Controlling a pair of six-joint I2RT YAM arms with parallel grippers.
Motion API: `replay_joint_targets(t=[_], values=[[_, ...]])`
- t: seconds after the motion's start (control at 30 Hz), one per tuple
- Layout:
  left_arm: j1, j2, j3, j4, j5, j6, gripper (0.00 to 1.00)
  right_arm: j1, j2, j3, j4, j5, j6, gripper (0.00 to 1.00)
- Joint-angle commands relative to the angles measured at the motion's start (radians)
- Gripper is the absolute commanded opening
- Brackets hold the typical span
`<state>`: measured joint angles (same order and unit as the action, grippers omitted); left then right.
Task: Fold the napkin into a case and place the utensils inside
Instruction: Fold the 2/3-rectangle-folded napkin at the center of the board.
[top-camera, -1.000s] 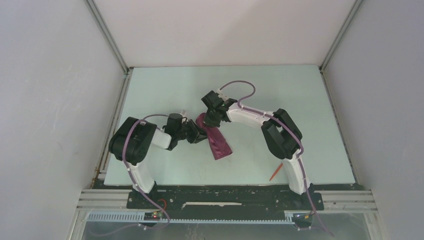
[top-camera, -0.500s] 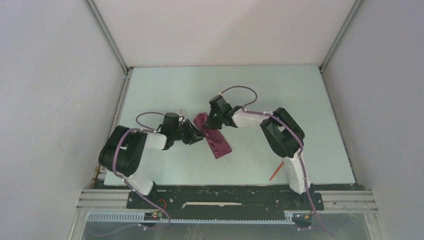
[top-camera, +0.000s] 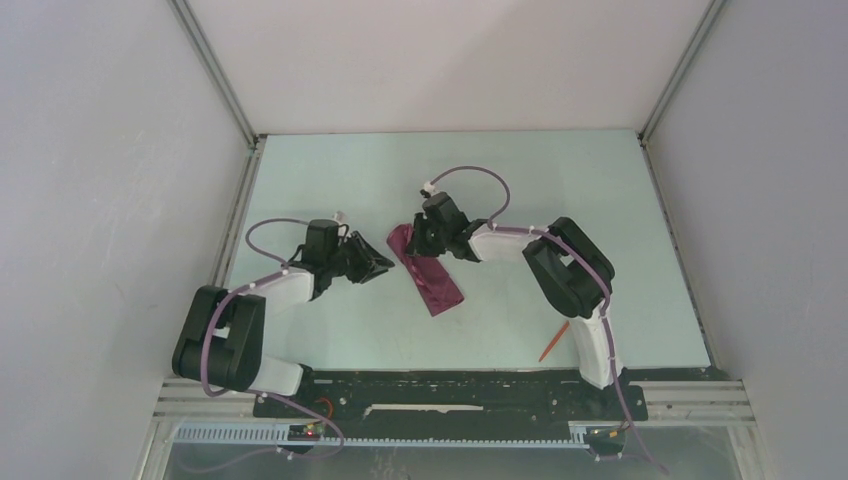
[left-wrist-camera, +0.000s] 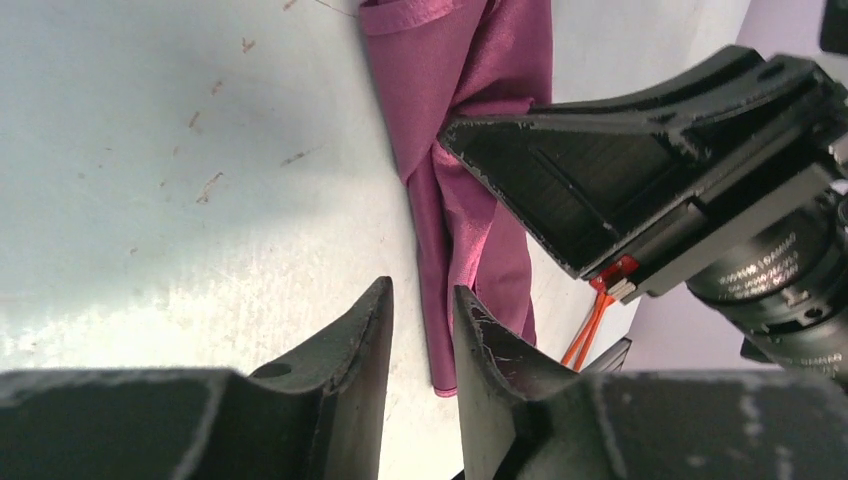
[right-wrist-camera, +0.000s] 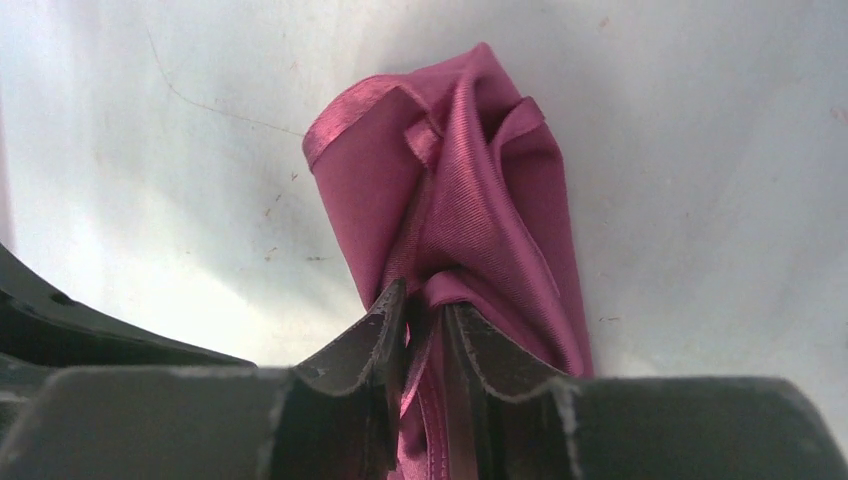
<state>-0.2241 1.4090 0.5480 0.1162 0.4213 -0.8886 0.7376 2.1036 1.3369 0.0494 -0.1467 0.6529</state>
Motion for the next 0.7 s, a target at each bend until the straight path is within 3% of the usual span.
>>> replay_joint_targets(t=[0.0, 0.13, 0.27, 0.53, 0.67], values=[[0.028, -0.028, 0.038, -0.032, 0.001, 0.028, 0.33, 0.043, -0.079, -0.004, 0.032, 0.139, -0.225, 0.29], [0.032, -0.056, 0.031, -0.042, -0.011, 0.033, 0.32, 0.059, -0.083, 0.003, 0.036, 0.209, -0.307, 0.36], [0.037, -0.09, 0.021, -0.058, -0.02, 0.042, 0.32, 0.084, -0.07, 0.033, 0.028, 0.282, -0.398, 0.36], [0.063, -0.177, -0.027, -0.082, -0.061, 0.063, 0.32, 0.201, -0.022, 0.114, 0.003, 0.449, -0.742, 0.34], [0.071, -0.184, -0.043, -0.082, -0.057, 0.063, 0.31, 0.22, -0.014, 0.122, 0.01, 0.409, -0.829, 0.48]])
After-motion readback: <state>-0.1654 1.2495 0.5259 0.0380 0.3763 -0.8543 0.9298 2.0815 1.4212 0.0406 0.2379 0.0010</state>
